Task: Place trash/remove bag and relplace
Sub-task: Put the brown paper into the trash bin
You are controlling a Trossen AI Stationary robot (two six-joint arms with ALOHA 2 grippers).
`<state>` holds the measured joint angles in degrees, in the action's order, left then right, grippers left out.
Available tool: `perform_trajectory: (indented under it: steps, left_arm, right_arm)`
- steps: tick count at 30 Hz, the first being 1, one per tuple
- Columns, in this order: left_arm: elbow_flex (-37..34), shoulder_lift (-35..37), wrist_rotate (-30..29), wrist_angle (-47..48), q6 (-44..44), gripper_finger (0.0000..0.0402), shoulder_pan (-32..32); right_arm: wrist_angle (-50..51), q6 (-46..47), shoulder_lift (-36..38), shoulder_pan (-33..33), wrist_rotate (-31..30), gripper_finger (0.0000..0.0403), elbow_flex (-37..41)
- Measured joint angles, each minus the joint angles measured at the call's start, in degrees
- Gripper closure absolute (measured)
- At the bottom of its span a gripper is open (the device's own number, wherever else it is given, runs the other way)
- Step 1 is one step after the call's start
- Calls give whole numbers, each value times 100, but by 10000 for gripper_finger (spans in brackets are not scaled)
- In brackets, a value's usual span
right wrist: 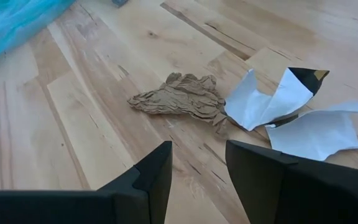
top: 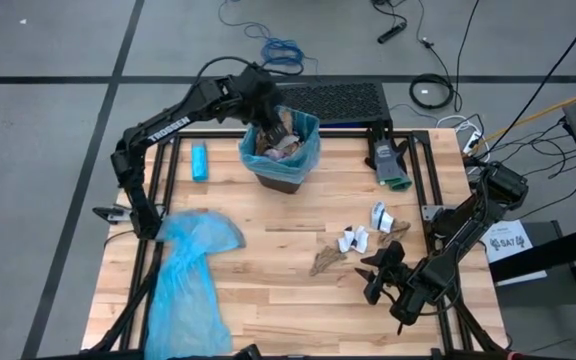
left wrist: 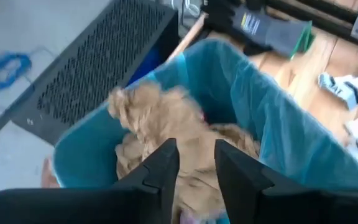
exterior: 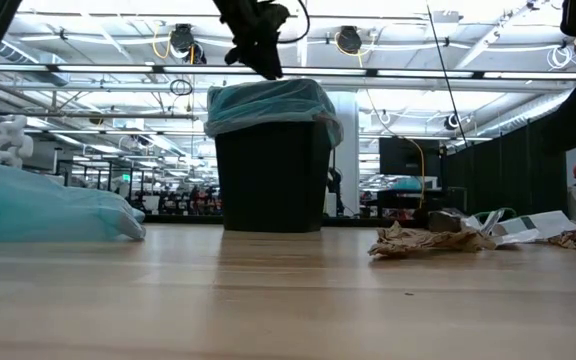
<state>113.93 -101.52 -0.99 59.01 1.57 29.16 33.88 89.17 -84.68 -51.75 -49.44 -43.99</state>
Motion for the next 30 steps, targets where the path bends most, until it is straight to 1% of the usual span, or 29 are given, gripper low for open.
perform_trajectory:
  steps: [4, 8, 9, 12, 14, 19, 23, 27, 30]
  left_arm:
    - [0, -23, -88, 228, 102, 269, 22]
    - [0, -25, -203, 397, 108, 261, -12]
    - [0, -25, -155, 396, 108, 260, -48]
    - [0, -25, 273, 404, 35, 260, -274]
    - [0, -25, 465, 403, -165, 260, -518]
    - [0, -25, 504, 165, -513, 260, -1352]
    - [4, -140, 506, 69, -550, 260, -2052]
    - [4, -484, 505, -6, -540, 259, -2681]
    - [4, -924, 504, -127, -544, 259, -3096]
  right_arm:
    - [-27, 7, 0, 2, 0, 261, 0]
    - [-26, 15, 0, 2, -1, 261, 0]
    - [-25, 15, 0, 2, -1, 261, 0]
    - [-23, -14, 0, 2, -1, 261, 0]
    - [-20, -16, 0, 1, -1, 261, 0]
    - [5, -17, 0, -11, 27, 261, 0]
    - [136, 104, 0, -11, 29, 261, 0]
    - [183, 162, 0, -11, 29, 261, 0]
    - [181, 168, 0, -11, 29, 261, 0]
